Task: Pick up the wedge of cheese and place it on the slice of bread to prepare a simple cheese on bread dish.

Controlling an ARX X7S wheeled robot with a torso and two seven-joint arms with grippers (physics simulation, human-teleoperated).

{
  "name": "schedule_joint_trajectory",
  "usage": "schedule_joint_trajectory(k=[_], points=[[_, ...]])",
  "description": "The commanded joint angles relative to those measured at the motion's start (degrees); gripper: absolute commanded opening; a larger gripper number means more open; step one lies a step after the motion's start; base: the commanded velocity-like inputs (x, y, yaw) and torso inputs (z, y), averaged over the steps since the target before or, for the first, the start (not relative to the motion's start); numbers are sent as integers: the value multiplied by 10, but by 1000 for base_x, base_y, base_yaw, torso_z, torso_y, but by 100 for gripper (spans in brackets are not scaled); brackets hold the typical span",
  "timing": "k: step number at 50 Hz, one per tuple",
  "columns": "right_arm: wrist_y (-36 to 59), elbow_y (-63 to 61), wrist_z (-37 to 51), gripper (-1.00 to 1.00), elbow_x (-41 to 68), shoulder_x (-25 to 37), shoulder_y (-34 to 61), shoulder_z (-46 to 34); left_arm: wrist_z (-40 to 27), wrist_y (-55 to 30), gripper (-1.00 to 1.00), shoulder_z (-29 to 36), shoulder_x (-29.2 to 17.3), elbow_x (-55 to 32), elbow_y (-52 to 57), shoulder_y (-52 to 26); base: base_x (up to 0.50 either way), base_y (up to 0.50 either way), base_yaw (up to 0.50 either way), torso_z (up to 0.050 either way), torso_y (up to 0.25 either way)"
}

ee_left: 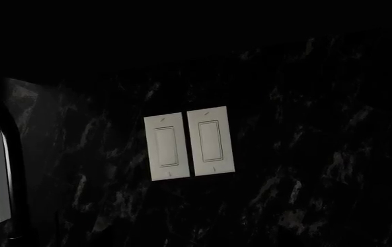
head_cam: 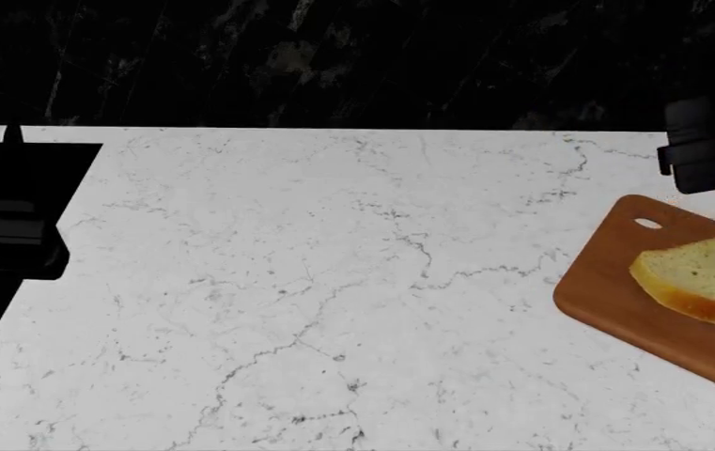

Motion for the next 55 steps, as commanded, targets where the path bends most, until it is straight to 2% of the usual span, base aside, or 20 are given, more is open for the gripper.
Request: schedule_joint_trajectory(k=[1,30,48,52,55], points=[[46,-106,18,100,19,31,34,14,-1,1,100,1,-1,-1,-2,0,0,0,0,0,0],[91,-242,0,100,58,35,109,29,-5,-1,100,3,-4,-6,-2,-1,0,0,0,0,0],[221,-347,217,100,191,70,52,209,-4,-6,100,5,-4,-13,-7,-4,0,0,0,0,0],[239,-365,235,100,211,75,44,222,-4,-4,100,6,-5,-13,-9,-5,0,0,0,0,0],[242,-385,217,100,212,87,50,204,-5,-3,100,6,-5,-13,-9,-5,0,0,0,0,0]])
